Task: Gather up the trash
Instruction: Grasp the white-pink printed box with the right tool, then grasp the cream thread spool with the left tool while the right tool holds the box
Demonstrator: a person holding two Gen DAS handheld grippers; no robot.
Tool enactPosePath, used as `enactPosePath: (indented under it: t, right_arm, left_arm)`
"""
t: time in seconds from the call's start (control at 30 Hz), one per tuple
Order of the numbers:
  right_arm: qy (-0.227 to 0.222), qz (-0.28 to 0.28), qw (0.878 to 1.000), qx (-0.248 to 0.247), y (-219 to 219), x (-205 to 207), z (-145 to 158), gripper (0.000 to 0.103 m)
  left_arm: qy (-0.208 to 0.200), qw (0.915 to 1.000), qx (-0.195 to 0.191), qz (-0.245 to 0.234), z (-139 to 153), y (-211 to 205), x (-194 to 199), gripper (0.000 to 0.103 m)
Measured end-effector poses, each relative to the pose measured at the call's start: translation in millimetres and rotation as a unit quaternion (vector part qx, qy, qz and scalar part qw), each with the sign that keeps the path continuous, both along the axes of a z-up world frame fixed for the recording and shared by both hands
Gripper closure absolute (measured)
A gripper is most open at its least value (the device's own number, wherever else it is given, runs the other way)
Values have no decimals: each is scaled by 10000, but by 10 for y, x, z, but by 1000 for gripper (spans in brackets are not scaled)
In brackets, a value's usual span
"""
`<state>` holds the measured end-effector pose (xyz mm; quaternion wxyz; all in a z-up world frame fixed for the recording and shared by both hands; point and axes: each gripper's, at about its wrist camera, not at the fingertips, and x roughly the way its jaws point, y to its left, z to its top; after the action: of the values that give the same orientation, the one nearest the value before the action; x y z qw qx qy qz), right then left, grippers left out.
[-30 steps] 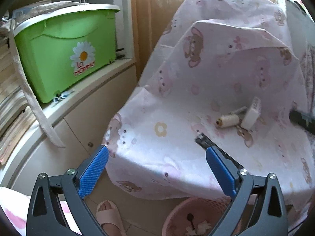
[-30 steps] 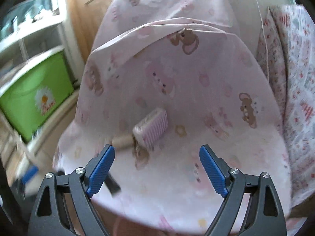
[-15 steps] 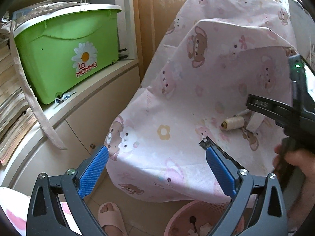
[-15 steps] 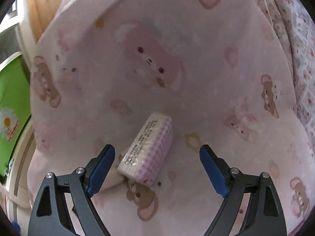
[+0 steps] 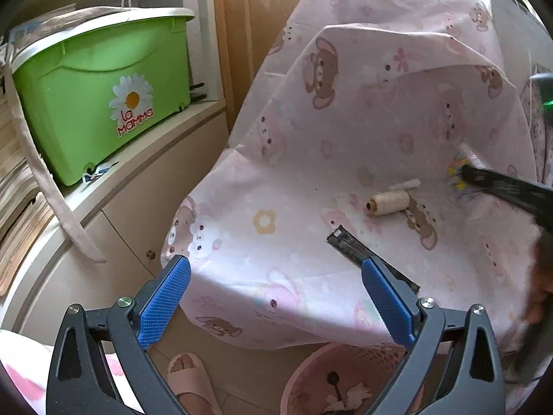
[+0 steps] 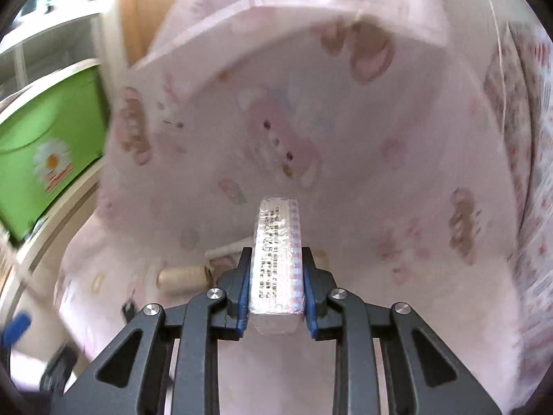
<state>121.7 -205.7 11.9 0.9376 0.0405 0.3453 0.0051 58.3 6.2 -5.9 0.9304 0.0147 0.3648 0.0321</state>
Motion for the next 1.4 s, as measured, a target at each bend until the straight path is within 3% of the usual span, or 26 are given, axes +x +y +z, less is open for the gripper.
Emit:
enactPosePath:
  t: [0.2, 0.4, 0.6, 0.77, 0.83, 0.93, 1.07, 1.27, 1.33, 1.4]
  right_arm:
    - [-66, 70, 9998, 195, -361, -564, 264, 76]
    - [-196, 132, 9995, 214, -414, -912, 376, 76]
    - [170, 76, 9991, 383, -511, -1120, 335, 76]
    - [64, 197, 9996, 181, -422, -1375, 308, 76]
    - [47, 271, 9996, 90, -368, -1363, 279, 76]
    - [80, 169, 9998, 34, -365, -1301, 221, 76]
    - [137, 16, 9999, -58, -412, -1223, 148, 76]
    - [95, -376, 9992, -90, -613, -1150, 143, 76]
    - [0, -524, 9984, -202, -686, -1156, 177, 76]
    - [-81, -646, 9972, -362, -735, -1166, 199, 76]
  left_arm:
    - [96, 9995, 26, -284, -72, -146, -19, 4]
    - [195, 9985, 118, -488, -161, -252, -79, 4]
    - [193, 9959, -317, -828, -154, -269, -107, 5]
    - [402, 9916, -573, -1089, -137, -462, 70, 7]
    - [409, 9903, -472, -1238, -93, -590, 203, 10]
    - [449, 9927, -50, -1116, -57, -720, 378, 11]
    - [846, 9911, -351, -967, -55, -761, 657, 11]
    - [1424, 9864, -773, -287, -151, -824, 1067, 11]
    - [1478, 9844, -933, -214, -175, -839, 1151, 11]
    - [1460, 9859, -822, -46, -196, -887, 1222, 11]
